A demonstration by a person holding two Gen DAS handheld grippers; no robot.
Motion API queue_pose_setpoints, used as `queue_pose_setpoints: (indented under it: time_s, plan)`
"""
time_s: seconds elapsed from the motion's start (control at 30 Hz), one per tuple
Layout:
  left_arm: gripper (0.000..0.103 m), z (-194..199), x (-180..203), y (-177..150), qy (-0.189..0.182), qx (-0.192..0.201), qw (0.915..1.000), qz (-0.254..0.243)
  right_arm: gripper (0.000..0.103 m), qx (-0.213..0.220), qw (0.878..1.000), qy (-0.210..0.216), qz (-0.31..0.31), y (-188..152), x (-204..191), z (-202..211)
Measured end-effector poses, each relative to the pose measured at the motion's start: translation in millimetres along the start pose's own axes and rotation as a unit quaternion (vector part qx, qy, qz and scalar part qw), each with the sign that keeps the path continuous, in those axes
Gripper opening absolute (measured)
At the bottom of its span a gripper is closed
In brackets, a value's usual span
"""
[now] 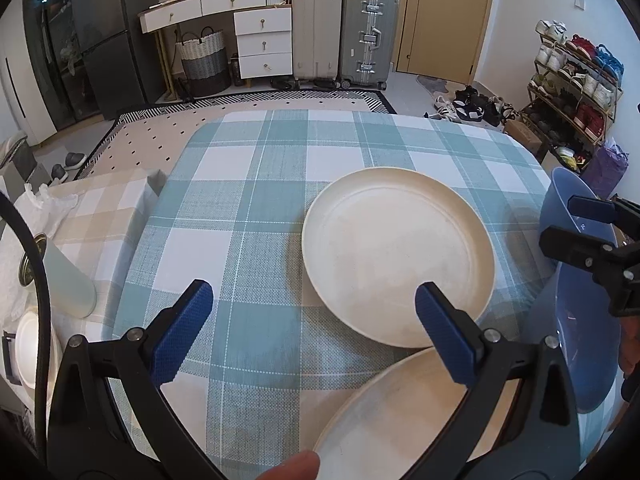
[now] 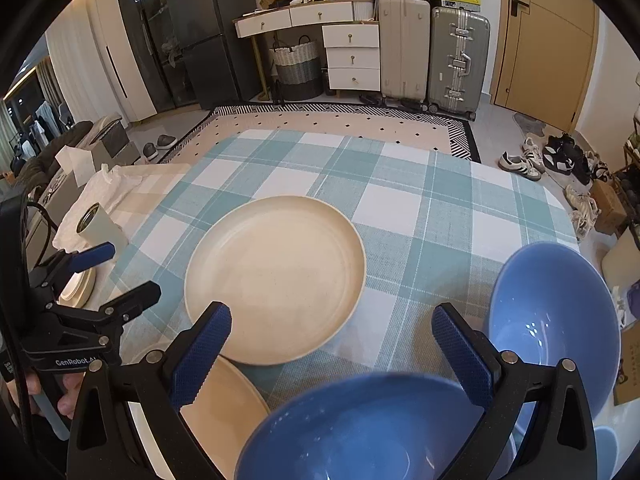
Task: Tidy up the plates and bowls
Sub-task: 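Move both open grippers to the rim of the remaining cream plate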
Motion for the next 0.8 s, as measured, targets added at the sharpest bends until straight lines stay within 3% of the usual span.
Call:
queue_pose_setpoints:
  time_s: [0.33,0.57,0.8]
  plan:
    - [0.101,-24.9,-2.2,5.8,0.008,-0.021,0.9997,0.007,0.102,-0.045,0.999,-0.015,0.010,15.0,2.2,-37.6]
    - [0.101,-44.3,-2.4,5.0,0.005,-0.039,0.9992,0.011,0.102,-0.089,0.996,-0.004,0.022,17.7,1.8,-64.0]
    - [0.098,-62.8,-0.6,3.0,0.005,-0.053,0.9985,0.013,0.101,-0.104,0.994,0.000,0.038,19.0,-3.7,-78.5]
Point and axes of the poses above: each gripper's, at about its wrist camera, not at the fingertips, and z roughly against the way its jaws point, x to its right, y to its top, the point moved 2 cm from there along -z, roughly the way its jaws point, and after that the axes turned 2 degrees about -x, right-handed, at the moved point
